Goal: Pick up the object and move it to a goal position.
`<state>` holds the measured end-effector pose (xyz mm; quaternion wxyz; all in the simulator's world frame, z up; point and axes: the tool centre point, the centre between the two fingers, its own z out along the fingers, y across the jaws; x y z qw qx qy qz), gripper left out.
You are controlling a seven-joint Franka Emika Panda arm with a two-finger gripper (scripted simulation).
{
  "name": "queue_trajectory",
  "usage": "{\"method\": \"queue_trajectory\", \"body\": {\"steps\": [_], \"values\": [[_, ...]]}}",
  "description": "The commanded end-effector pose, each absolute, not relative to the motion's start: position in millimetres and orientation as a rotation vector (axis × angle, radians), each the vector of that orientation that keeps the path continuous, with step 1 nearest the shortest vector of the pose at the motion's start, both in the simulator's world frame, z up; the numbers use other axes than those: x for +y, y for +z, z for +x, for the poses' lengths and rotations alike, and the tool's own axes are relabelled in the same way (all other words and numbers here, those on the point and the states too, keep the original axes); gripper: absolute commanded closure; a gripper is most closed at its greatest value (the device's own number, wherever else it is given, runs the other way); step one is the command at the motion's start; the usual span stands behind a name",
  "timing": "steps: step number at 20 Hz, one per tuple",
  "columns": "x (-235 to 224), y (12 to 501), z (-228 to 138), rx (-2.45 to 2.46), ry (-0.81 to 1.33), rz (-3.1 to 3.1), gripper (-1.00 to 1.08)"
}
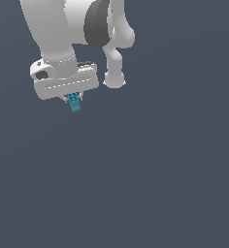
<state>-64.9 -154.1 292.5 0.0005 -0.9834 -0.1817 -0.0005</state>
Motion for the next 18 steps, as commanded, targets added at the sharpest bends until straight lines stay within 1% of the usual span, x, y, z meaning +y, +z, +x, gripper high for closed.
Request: {"method": "queue_trajectory", "body": {"steps": [1,9,13,18], "values": [[-162.3,317.1,-67.1,-0.571,-0.001,-3.088,1.08],[-180.9,368.5,-69.2,-0.571,-0.001,-3.088,1.08],[-185.6,381.1,-69.2,-0.571,0.000,-3.089,1.08],[-187.4,385.1,-68.3,-0.571,0.000,-3.089,1.08]]}}
